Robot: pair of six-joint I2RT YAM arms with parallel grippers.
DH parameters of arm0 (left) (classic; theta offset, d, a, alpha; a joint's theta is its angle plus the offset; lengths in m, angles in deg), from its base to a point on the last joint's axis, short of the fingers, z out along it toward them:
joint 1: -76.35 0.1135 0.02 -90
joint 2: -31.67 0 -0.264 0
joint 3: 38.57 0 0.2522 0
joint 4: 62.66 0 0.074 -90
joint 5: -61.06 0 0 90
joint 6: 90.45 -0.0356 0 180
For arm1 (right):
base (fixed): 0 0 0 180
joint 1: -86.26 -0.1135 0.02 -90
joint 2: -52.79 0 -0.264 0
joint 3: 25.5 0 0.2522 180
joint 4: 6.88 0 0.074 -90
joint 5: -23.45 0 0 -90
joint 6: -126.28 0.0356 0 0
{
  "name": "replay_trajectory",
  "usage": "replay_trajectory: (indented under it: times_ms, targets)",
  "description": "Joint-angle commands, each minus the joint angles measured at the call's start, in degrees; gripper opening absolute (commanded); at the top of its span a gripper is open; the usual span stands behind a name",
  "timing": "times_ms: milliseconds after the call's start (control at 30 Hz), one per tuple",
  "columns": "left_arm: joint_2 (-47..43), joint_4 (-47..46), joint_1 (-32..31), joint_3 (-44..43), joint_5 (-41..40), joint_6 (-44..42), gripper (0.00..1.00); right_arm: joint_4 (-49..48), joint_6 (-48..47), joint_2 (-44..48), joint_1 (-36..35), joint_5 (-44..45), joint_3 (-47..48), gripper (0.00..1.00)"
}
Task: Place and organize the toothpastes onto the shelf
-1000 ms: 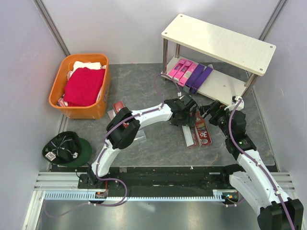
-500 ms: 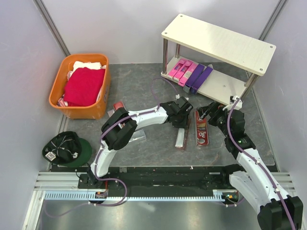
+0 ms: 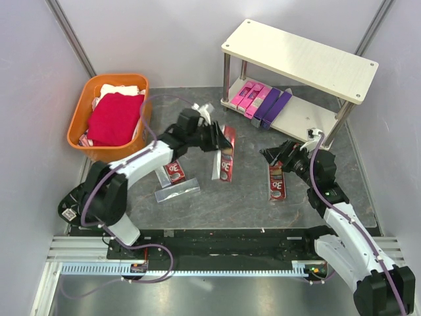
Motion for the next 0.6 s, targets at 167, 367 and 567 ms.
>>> replay_trajectory:
  times_ms: [167, 367, 567]
  targets:
    - [-13.9, -11.4, 5.8, 1.9, 20.7, -1.7, 0.43, -14.7, 3.4, -5.0, -11.4, -6.5, -0.7, 0.98]
    - [-14.2, -19.5, 7.1, 3.2, 27.5, 4.7, 0.43, -23.0, 5.6, -9.8, -21.0, -6.3, 0.4, 0.98]
    - [-13.1, -27.3, 7.2, 4.0, 30.3, 10.3, 0.43, -30.5, 7.6, -13.7, -26.3, -4.8, 0.8, 0.98]
